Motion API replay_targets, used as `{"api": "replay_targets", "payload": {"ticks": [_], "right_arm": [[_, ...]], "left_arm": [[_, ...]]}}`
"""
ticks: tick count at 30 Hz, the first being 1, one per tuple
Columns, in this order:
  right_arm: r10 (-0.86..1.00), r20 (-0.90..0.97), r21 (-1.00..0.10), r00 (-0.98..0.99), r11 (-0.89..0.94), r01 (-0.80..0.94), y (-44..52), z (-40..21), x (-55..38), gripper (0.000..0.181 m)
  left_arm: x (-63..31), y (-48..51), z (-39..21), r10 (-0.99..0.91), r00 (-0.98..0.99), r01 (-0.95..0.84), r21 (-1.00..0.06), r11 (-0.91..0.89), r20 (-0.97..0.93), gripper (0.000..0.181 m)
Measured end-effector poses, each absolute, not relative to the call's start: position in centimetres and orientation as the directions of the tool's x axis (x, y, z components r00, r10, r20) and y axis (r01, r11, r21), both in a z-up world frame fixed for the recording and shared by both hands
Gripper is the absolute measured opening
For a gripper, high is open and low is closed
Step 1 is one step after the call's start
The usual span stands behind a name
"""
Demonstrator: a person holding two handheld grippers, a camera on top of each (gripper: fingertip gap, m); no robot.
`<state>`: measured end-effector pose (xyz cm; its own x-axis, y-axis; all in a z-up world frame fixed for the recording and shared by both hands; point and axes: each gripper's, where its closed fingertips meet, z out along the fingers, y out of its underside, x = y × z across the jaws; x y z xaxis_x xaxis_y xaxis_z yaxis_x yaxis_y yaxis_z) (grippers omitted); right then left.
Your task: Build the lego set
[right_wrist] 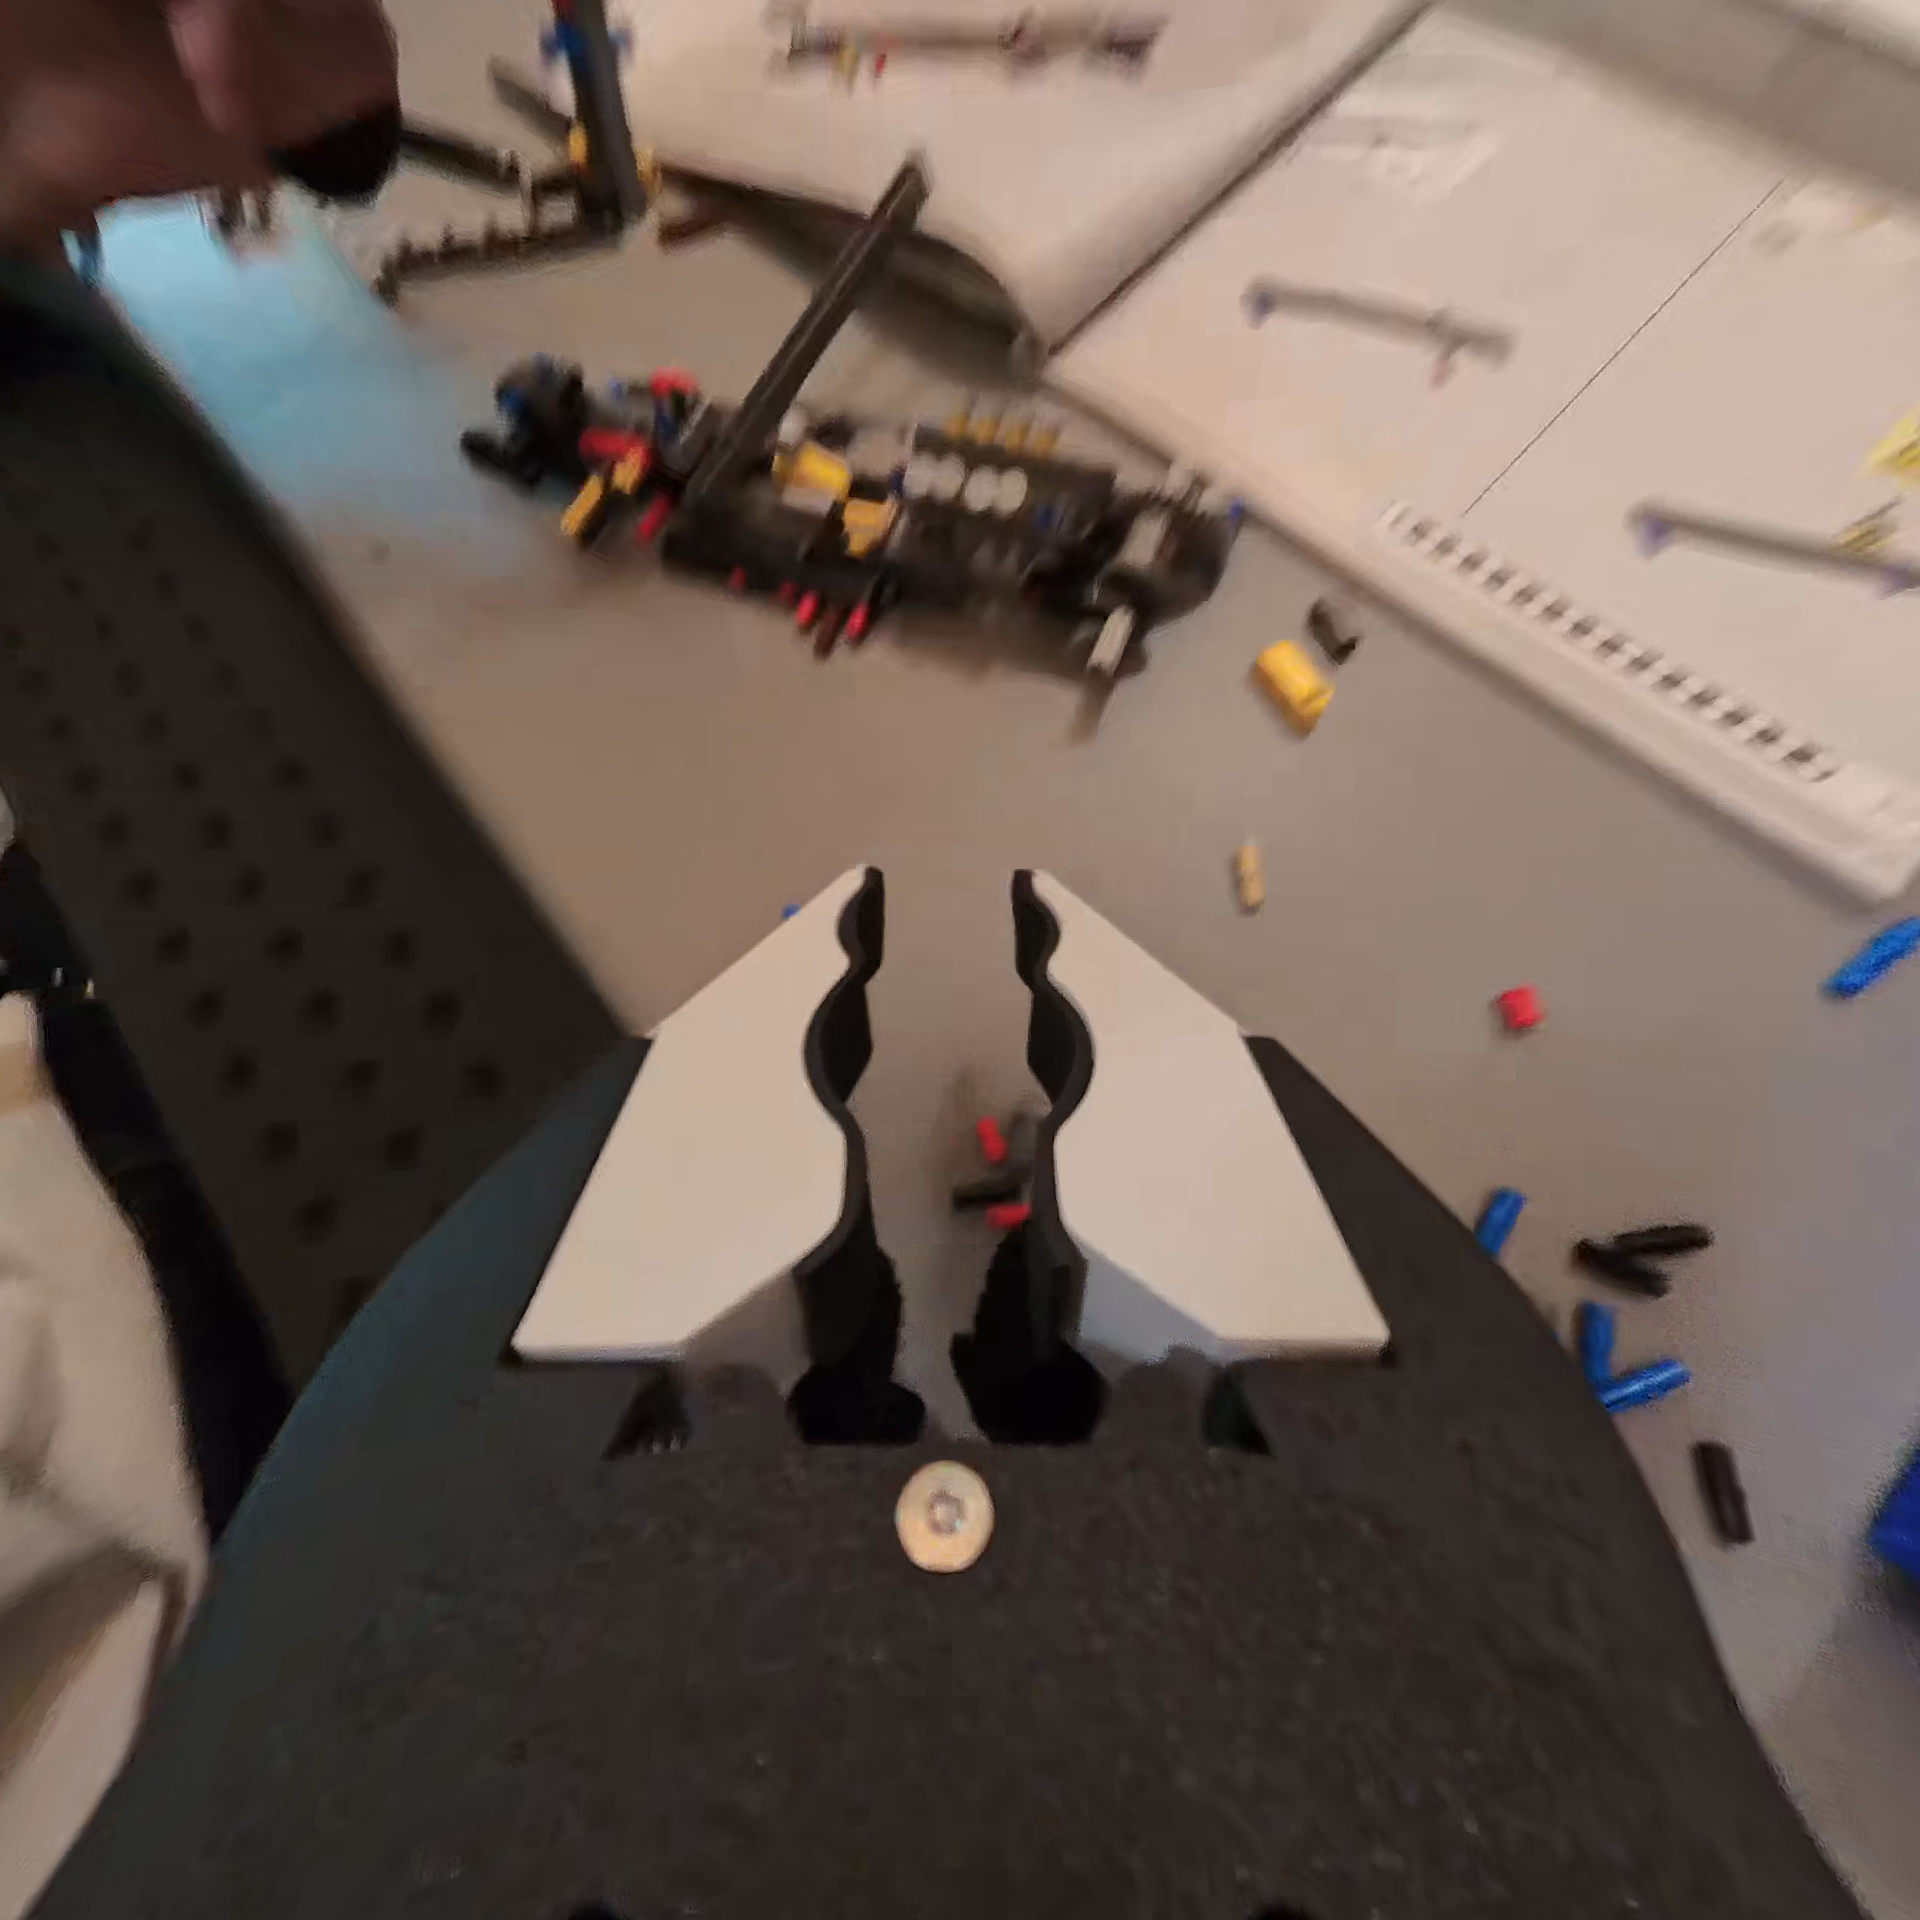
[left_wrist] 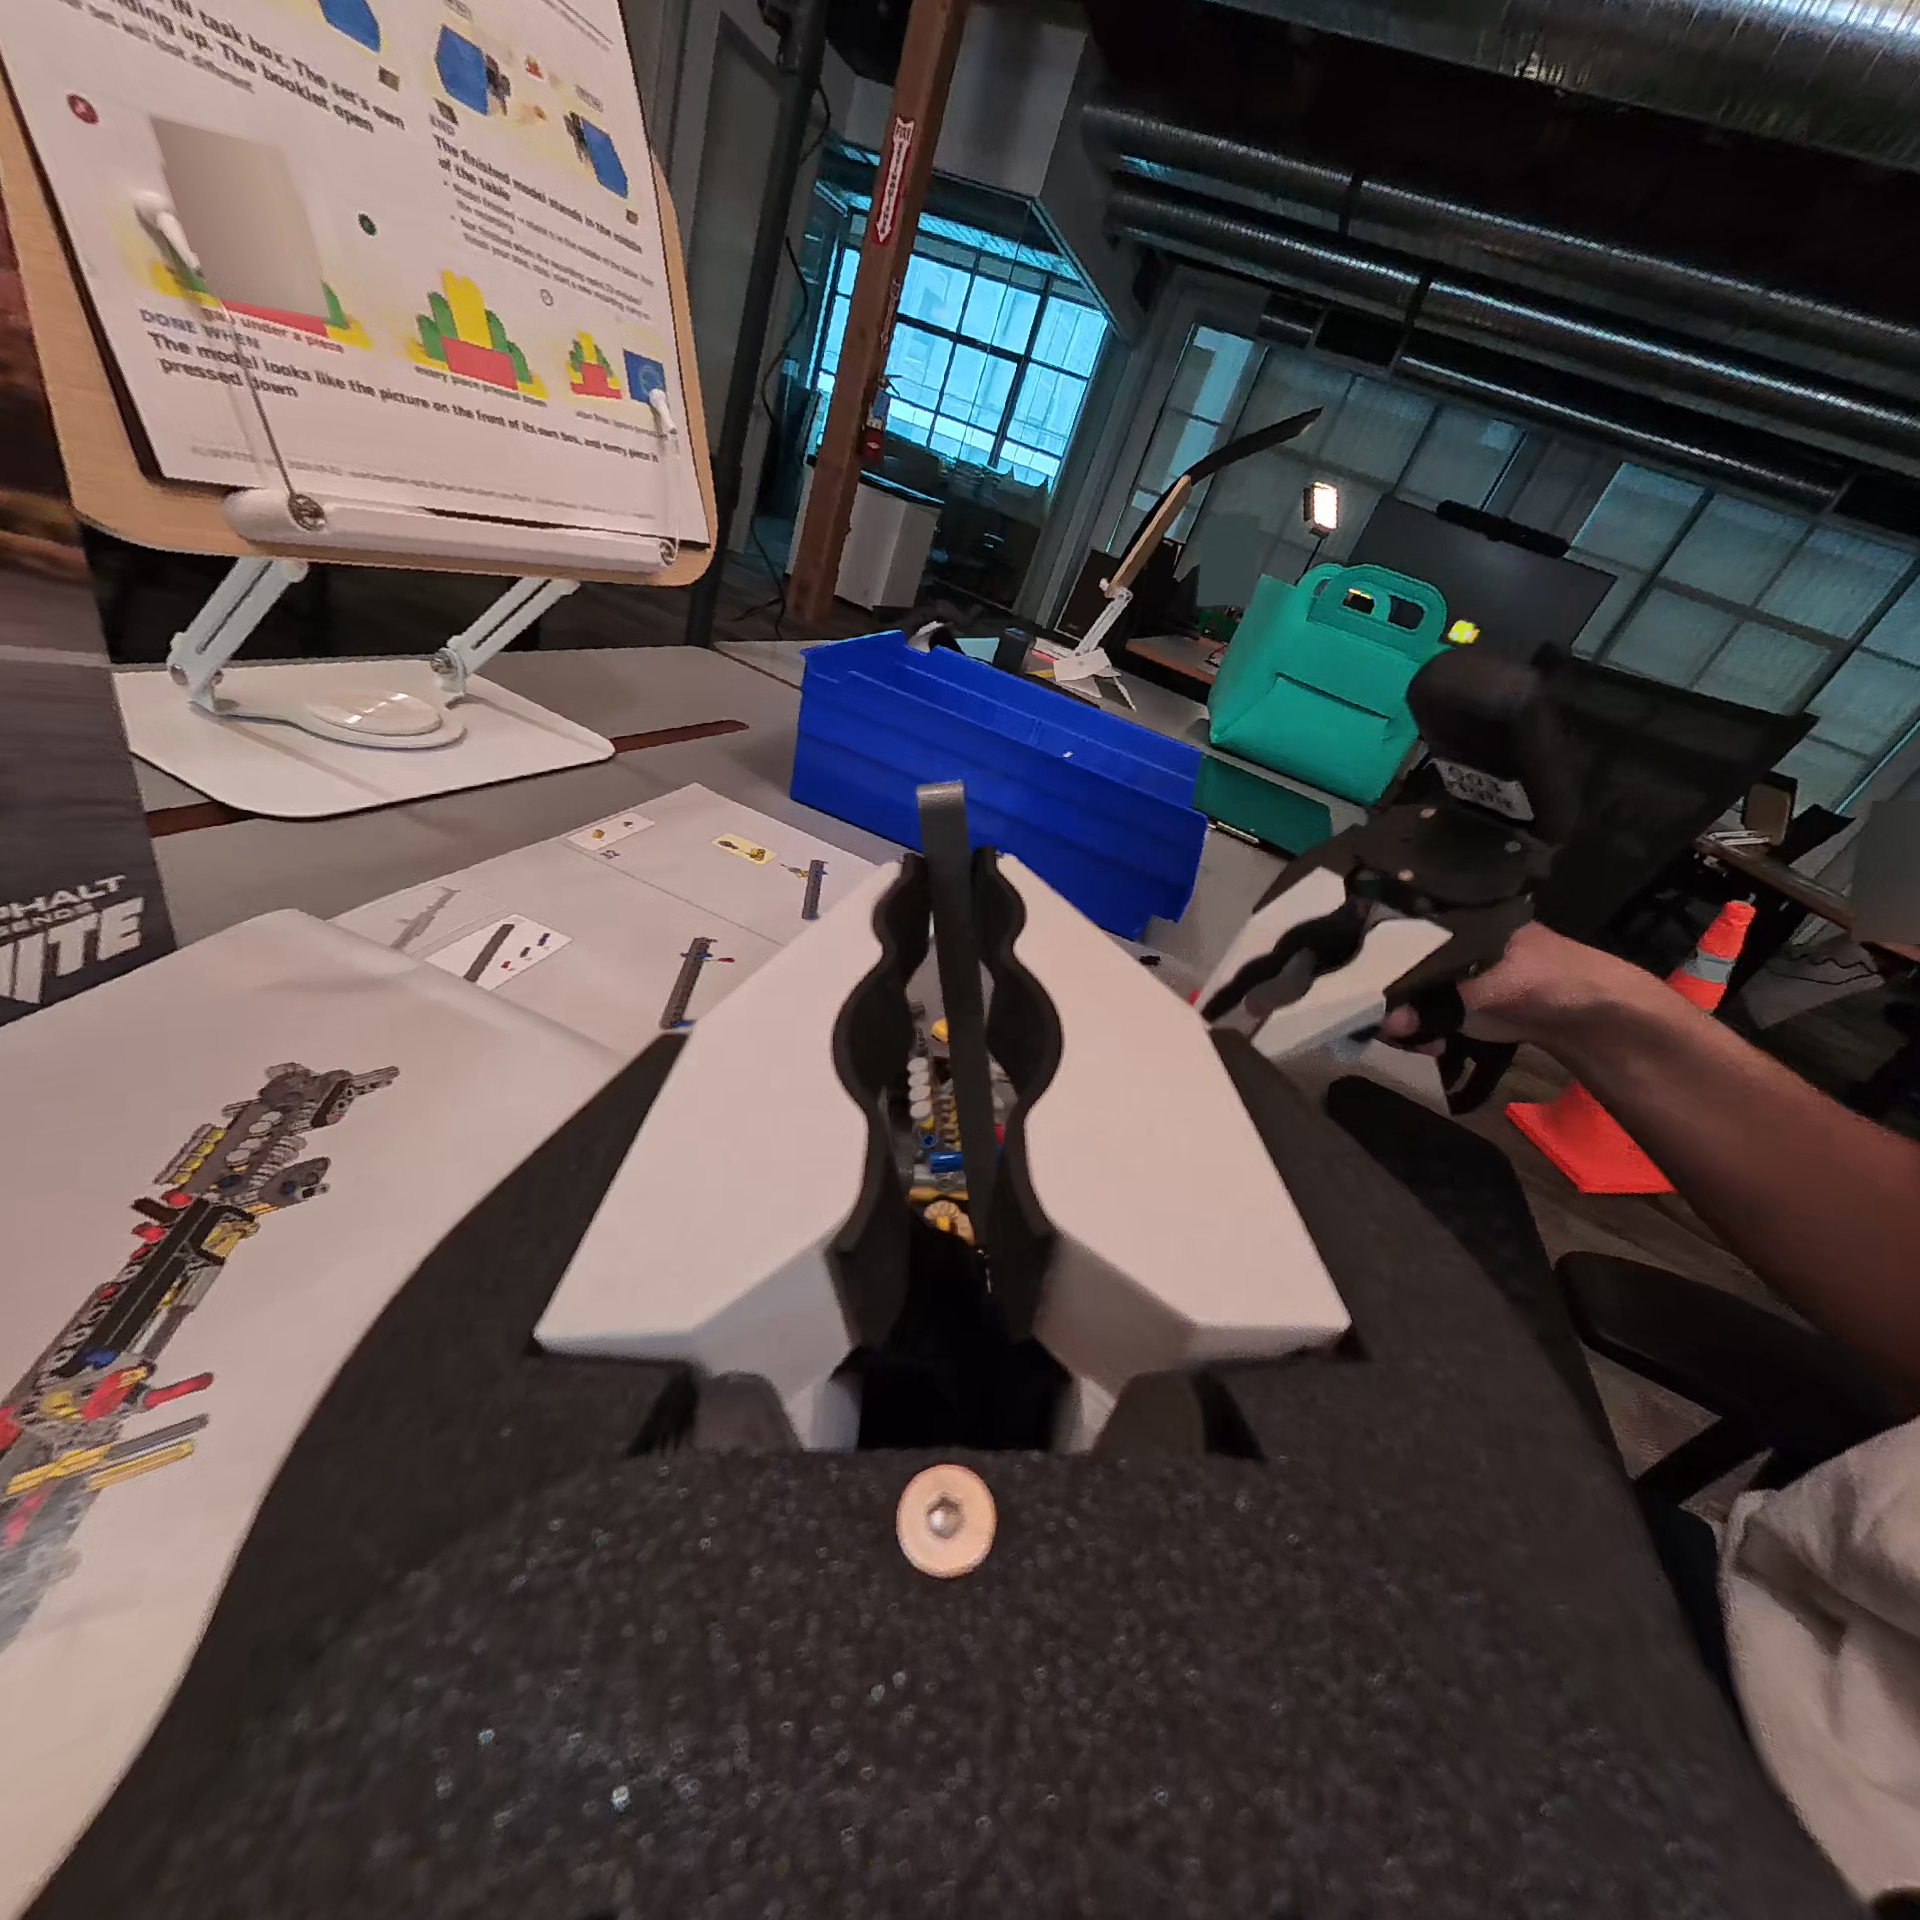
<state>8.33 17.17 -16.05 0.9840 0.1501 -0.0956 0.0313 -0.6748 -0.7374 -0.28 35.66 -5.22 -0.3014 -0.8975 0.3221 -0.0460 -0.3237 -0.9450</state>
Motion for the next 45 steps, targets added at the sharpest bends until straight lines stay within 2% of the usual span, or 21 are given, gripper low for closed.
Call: {"api": "replay_targets", "payload": {"ticks": [3,8,15,22,29,33,37,39,41,45], "right_arm": [[0.216,-0.08,-0.644,0.973,-0.756,0.115,15.7,-18.8,6.5,0.03],[0.311,-0.031,-0.627,0.95,-0.746,0.223,16.3,-20.2,4.8,0.032],[0.295,-0.053,-0.547,0.954,-0.808,0.22,16.4,-21.0,4.1,0.027],[0.291,-0.057,-0.606,0.955,-0.771,0.198,18.2,-21.3,3.2,0.024],[0.276,-0.013,-0.62,0.961,-0.757,0.208,17.3,-21.4,4.0,0.02],[0.302,0.015,-0.638,0.953,-0.731,0.242,17.5,-21.4,3.9,0.004],[0.34,0.021,-0.608,0.94,-0.742,0.282,17.2,-21.3,4.1,0.004],[0.369,0.019,-0.556,0.929,-0.769,0.317,16.4,-20.1,5.4,0.004],[0.383,0.05,-0.427,0.922,-0.827,0.366,14.5,-18.2,8.4,0.004],[0.316,0.046,0.051,0.948,-0.948,0.313,7.1,-16.5,15.7,0.004]], "left_arm": [[-0.2,35.5,-5.2,-0.89,-0.313,-0.044,-0.941,-0.336,0.332,0.006],[0.0,35.0,-5.7,-0.904,-0.308,-0.062,-0.954,-0.292,0.297,0.006],[0.1,34.6,-5.8,-0.924,-0.297,-0.06,-0.97,-0.235,0.242,0.006],[0.1,33.8,-5.7,-0.938,-0.299,-0.055,-0.984,-0.168,0.177,0.006],[0.0,33.3,-5.7,-0.946,-0.298,-0.051,-0.991,-0.12,0.13,0.007],[0.1,33.3,-5.8,-0.944,-0.302,-0.057,-0.991,-0.125,0.136,0.007],[0.2,33.4,-5.9,-0.946,-0.297,-0.058,-0.991,-0.121,0.133,0.006],[0.1,33.5,-5.9,-0.948,-0.292,-0.056,-0.992,-0.115,0.126,0.007],[0.1,33.5,-5.7,-0.948,-0.29,-0.053,-0.992,-0.117,0.127,0.006],[-0.1,33.4,-5.4,-0.949,-0.292,-0.046,-0.993,-0.109,0.117,0.007]]}}
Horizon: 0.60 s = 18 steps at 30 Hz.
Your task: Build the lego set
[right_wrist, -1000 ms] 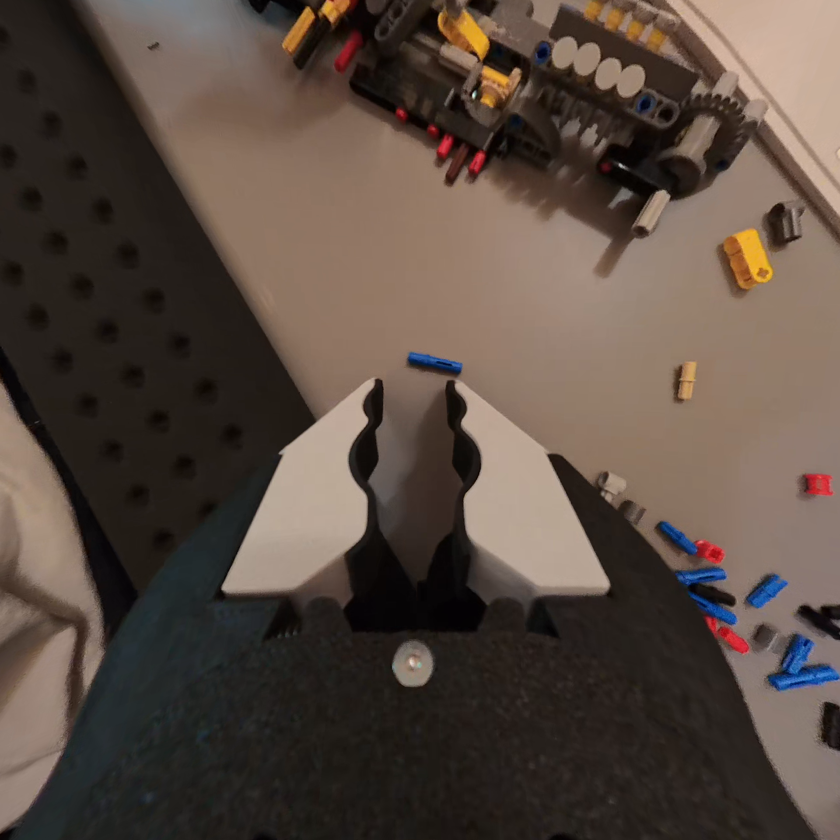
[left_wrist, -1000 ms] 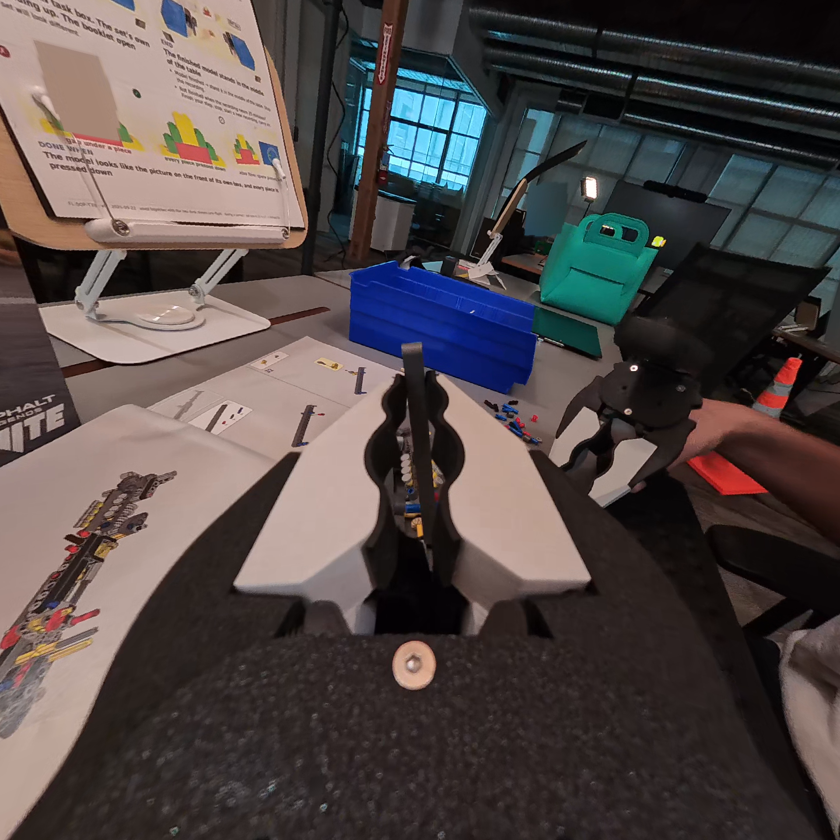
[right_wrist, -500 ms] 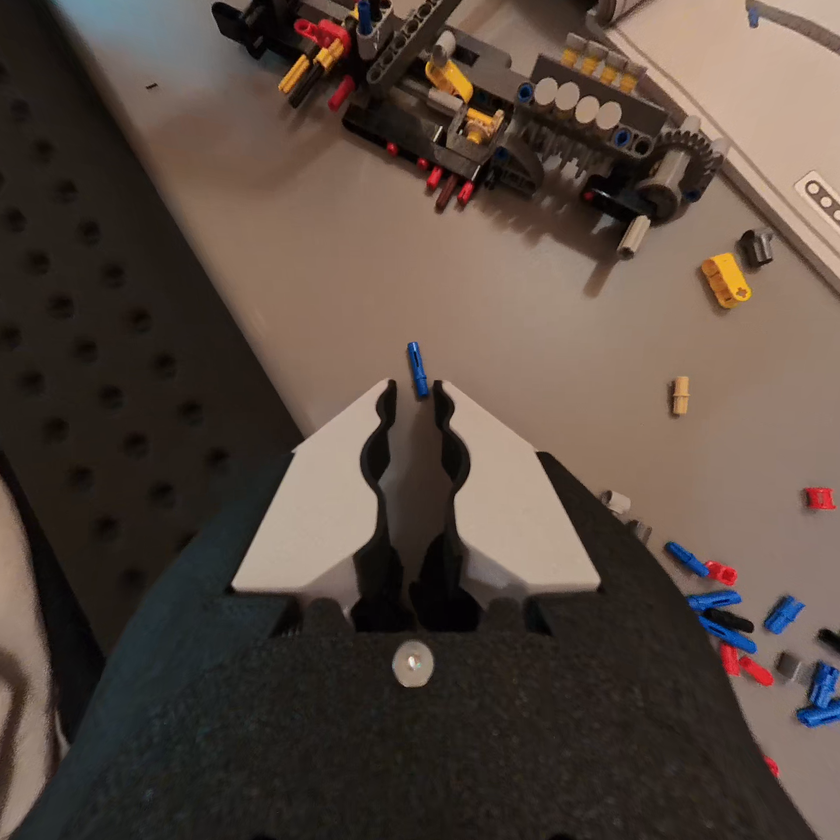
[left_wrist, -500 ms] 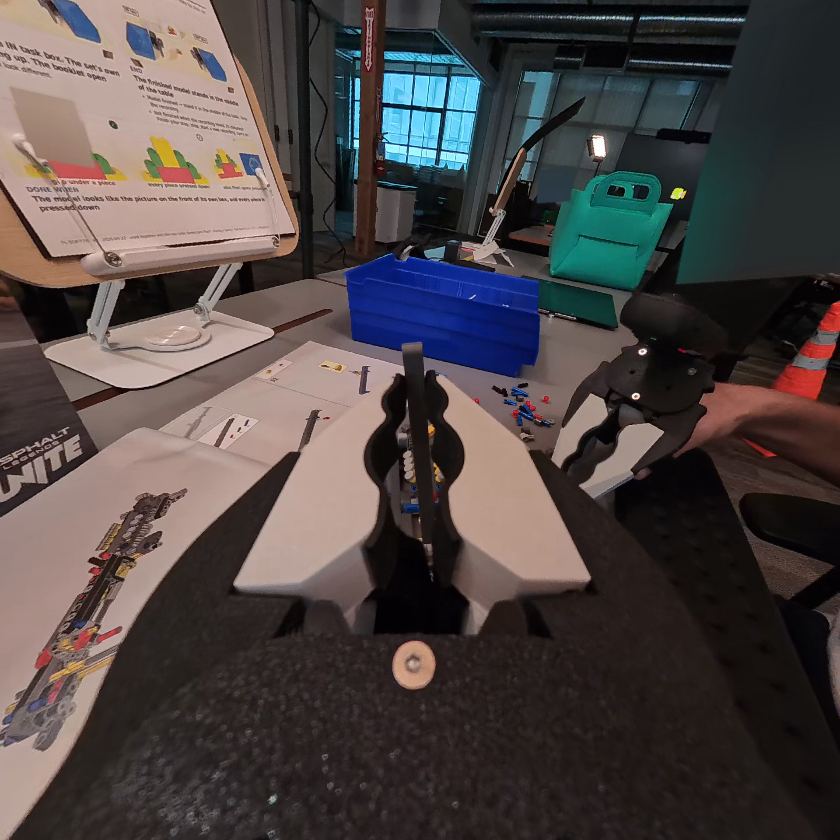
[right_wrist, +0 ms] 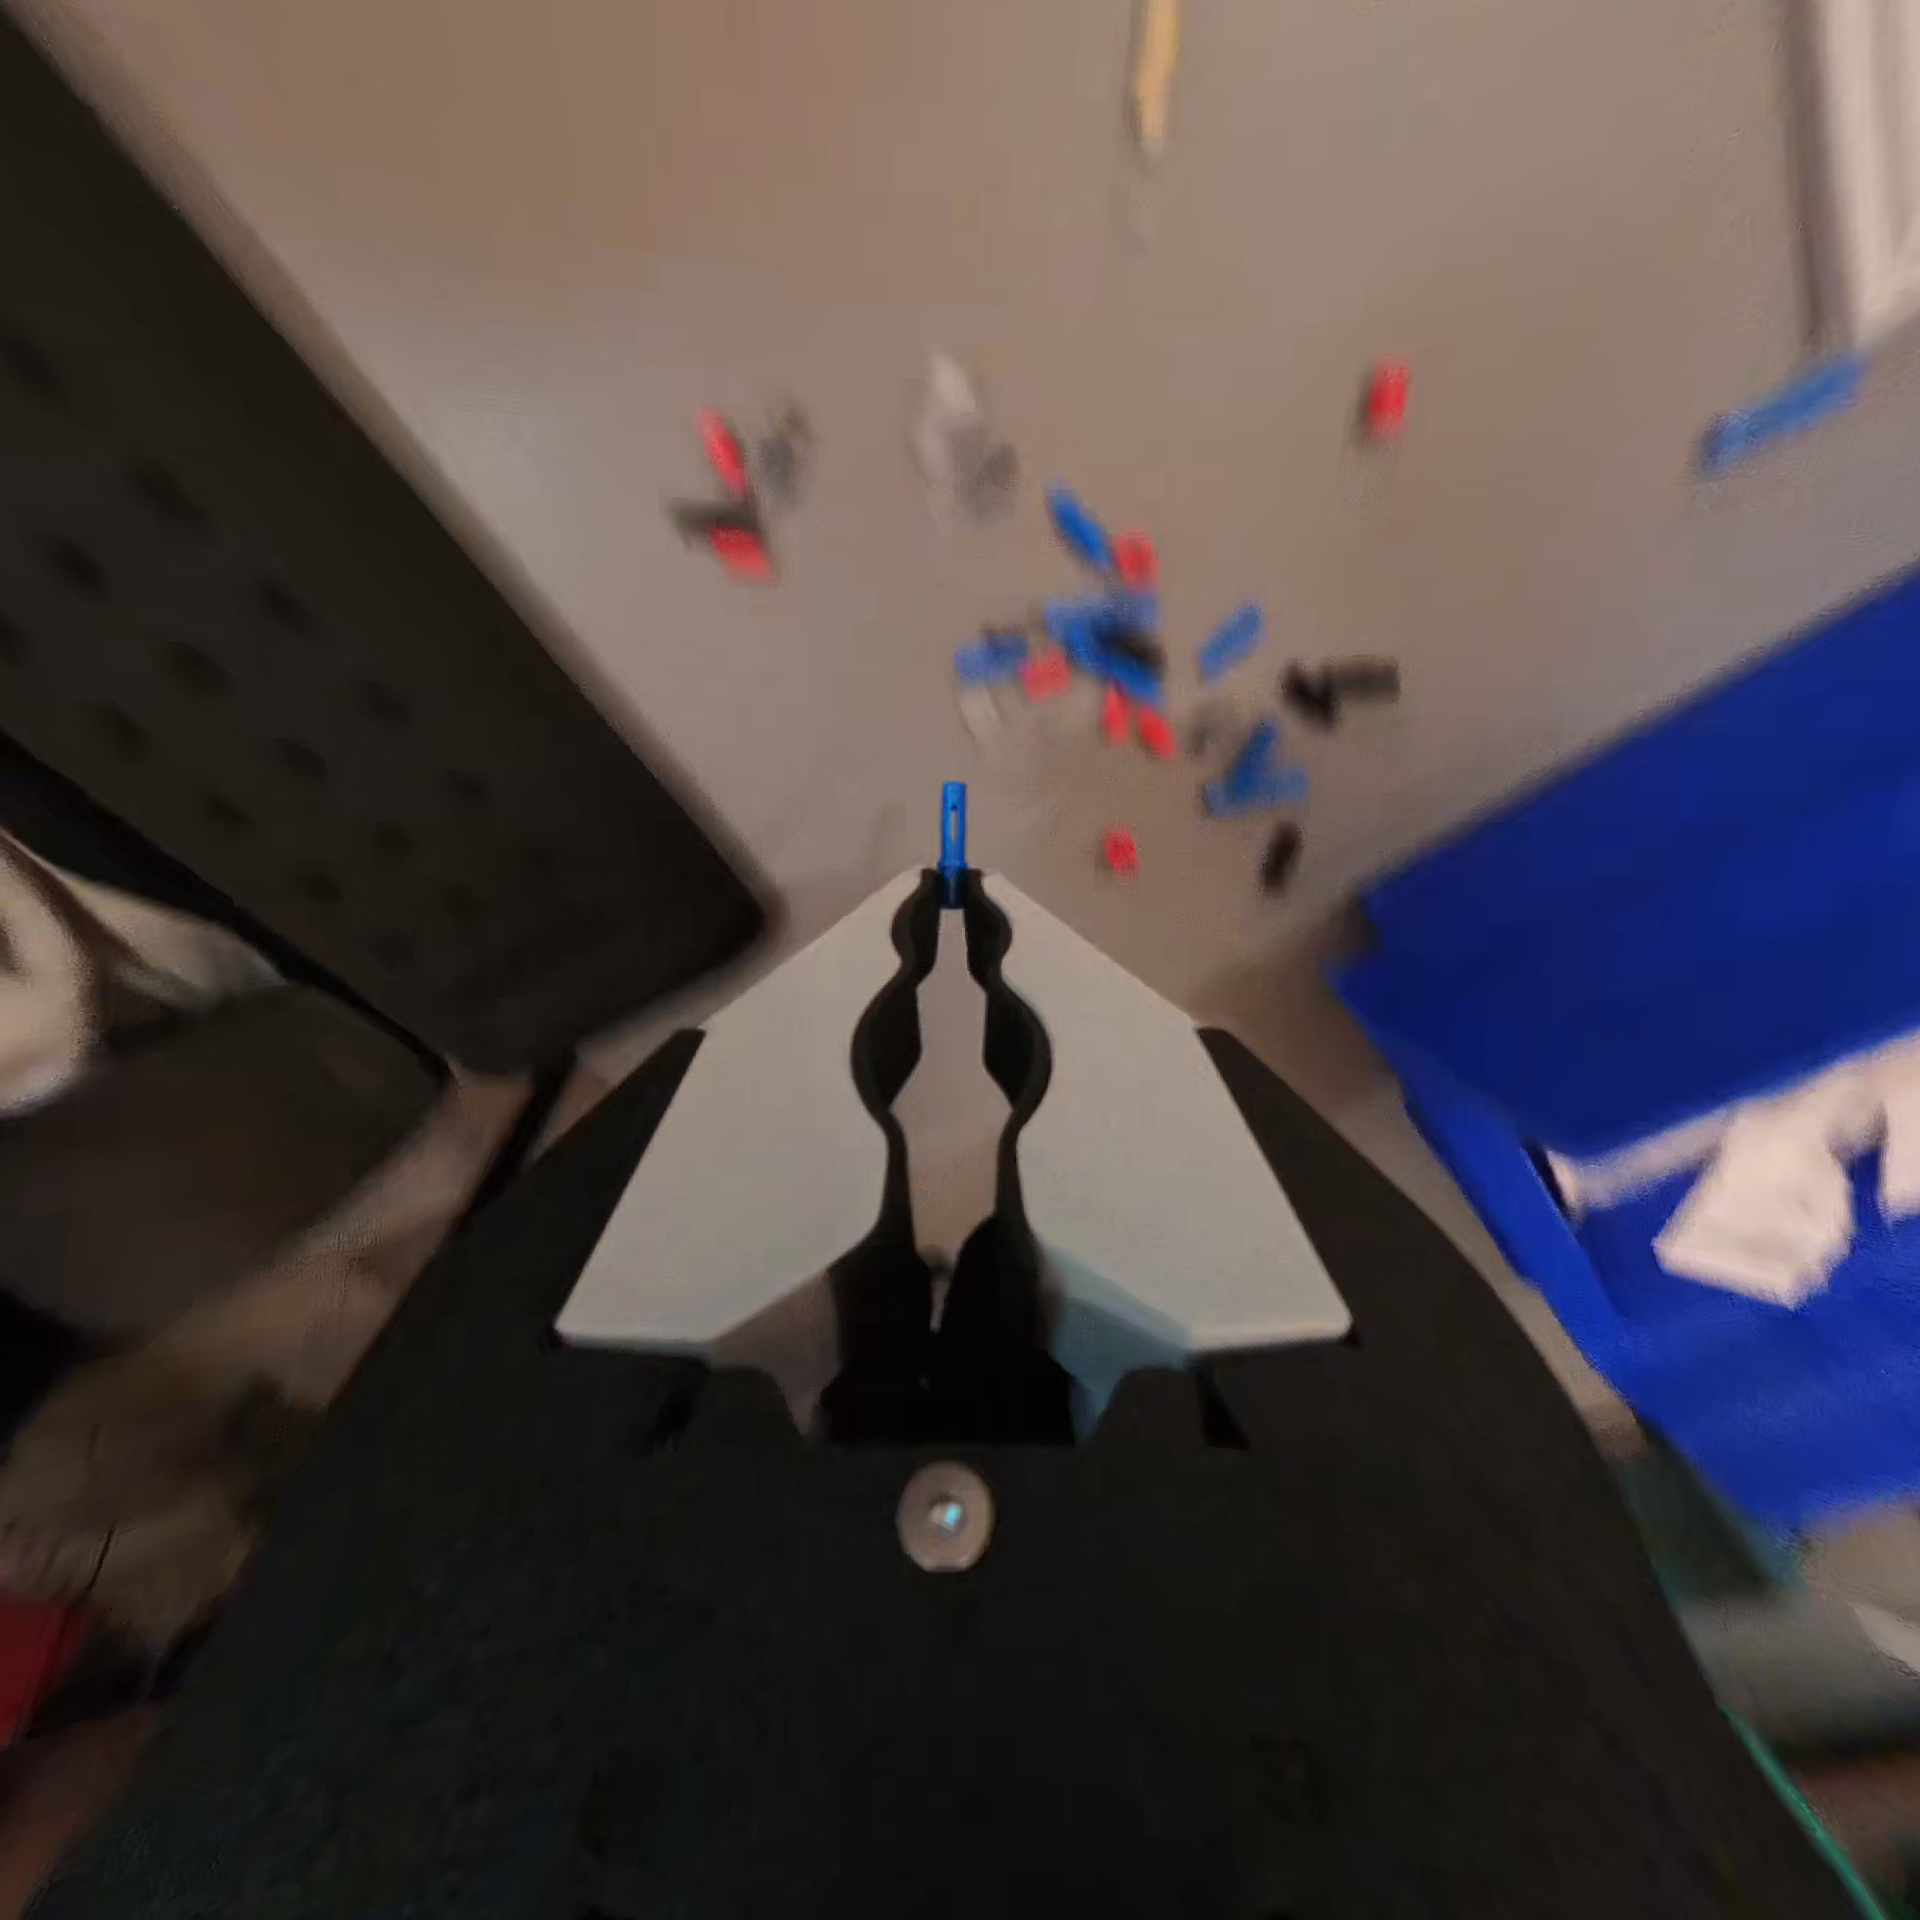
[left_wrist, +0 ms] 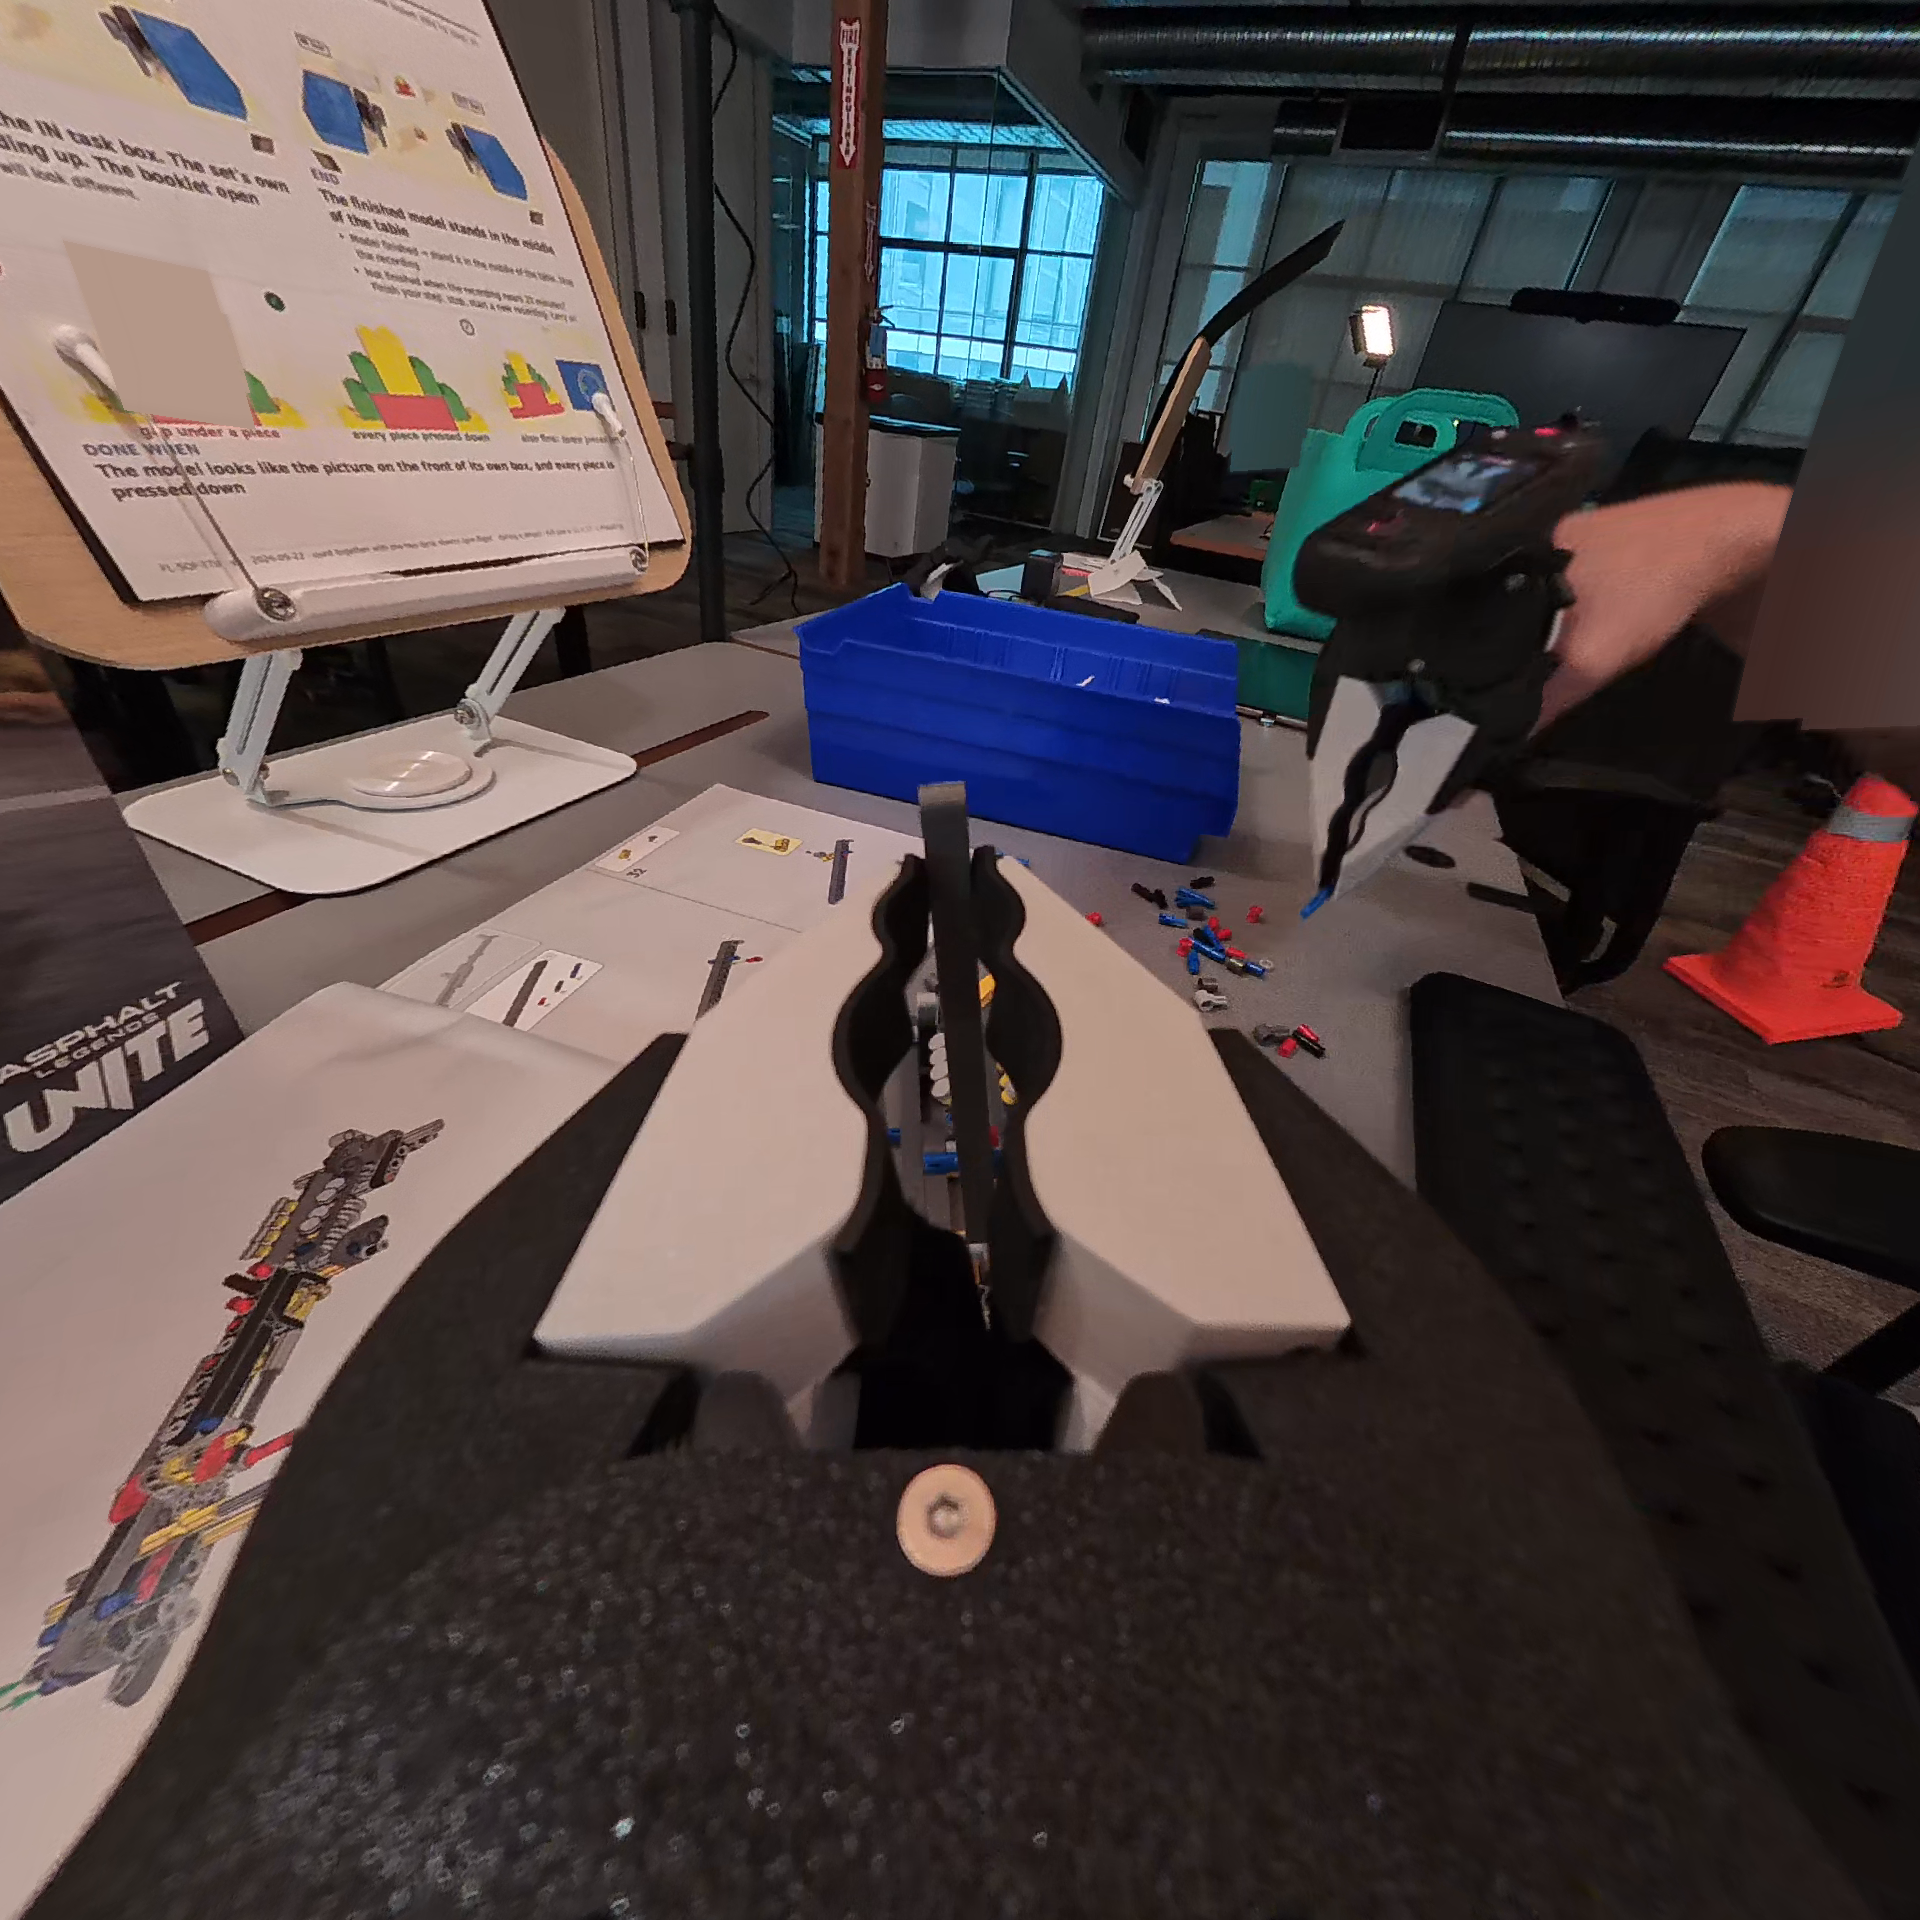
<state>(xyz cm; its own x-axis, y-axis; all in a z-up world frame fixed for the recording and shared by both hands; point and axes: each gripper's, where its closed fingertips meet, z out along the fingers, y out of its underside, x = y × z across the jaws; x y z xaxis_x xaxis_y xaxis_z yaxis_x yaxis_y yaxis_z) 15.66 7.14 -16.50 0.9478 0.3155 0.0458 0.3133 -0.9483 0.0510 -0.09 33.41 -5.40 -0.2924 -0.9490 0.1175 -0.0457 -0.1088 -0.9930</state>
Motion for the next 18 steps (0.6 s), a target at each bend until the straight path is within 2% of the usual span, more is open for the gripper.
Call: {"api": "replay_targets", "payload": {"ticks": [2,3,7,10,18], "right_arm": [[0.296,0.007,0.251,0.955,-0.925,0.285,3.8,-16.8,17.6,0.004],[0.293,0.007,0.318,0.956,-0.907,0.275,2.7,-17.1,18.5,0.004],[0.324,-0.032,0.508,0.945,-0.809,0.295,-0.3,-18.3,19.5,0.004],[0.356,-0.032,0.576,0.934,-0.757,0.308,-0.8,-18.8,19.9,0.004],[0.372,-0.041,0.65,0.927,-0.695,0.308,-0.9,-19.2,19.8,0.004]], "left_arm": [[-0.1,33.4,-5.4,-0.95,-0.292,-0.043,-0.994,-0.101,0.109,0.006],[-0.1,33.3,-5.4,-0.95,-0.292,-0.047,-0.994,-0.099,0.108,0.007],[-0.1,33.0,-5.6,-0.947,-0.3,-0.049,-0.993,-0.103,0.113,0.007],[0.0,32.7,-5.8,-0.946,-0.306,-0.057,-0.994,-0.095,0.108,0.007],[-0.1,32.5,-5.6,-0.945,-0.311,-0.047,-0.995,-0.092,0.102,0.007]]}}
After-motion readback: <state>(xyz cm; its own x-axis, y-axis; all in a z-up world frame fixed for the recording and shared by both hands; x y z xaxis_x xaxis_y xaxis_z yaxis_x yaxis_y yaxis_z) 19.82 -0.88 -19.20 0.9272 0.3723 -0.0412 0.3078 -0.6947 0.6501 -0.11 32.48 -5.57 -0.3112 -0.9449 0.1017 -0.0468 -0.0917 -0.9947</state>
